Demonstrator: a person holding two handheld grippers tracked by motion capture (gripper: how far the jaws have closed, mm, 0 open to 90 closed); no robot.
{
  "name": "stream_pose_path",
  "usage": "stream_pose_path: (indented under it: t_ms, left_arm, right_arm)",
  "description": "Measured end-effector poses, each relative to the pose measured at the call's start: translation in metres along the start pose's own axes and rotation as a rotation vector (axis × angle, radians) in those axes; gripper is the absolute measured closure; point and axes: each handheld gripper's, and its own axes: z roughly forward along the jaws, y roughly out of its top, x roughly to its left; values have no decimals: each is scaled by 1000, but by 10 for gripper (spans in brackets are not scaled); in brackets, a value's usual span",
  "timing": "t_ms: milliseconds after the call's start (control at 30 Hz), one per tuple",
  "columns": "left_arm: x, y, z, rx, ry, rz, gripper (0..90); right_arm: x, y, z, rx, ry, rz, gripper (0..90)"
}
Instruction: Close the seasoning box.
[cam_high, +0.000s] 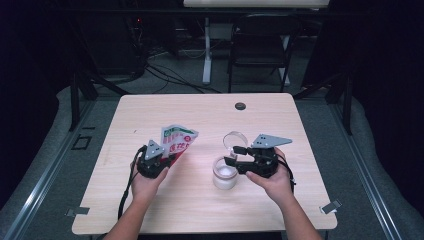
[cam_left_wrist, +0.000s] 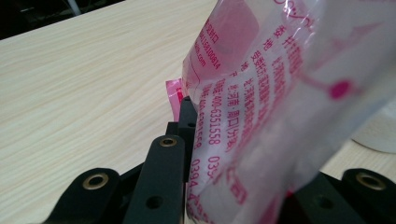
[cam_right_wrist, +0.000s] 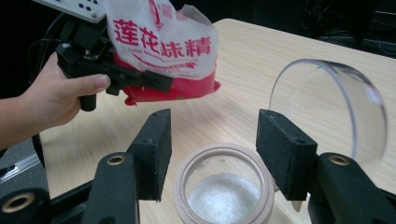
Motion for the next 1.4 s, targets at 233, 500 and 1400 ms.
stream_pose_path:
  t_ms: [233, 500, 1400]
  left_arm:
    - [20, 7, -15, 3, 82, 3, 775]
    - [48, -11, -32, 47, 165, -25, 773]
    - [85, -53, -30, 106, 261, -188, 768]
  right_arm:
    - [-4, -1, -7, -16, -13, 11, 461]
    - [-6, -5, -17, -26, -52, 19, 461]
    - [-11, -5, -17, -25, -79, 43, 460]
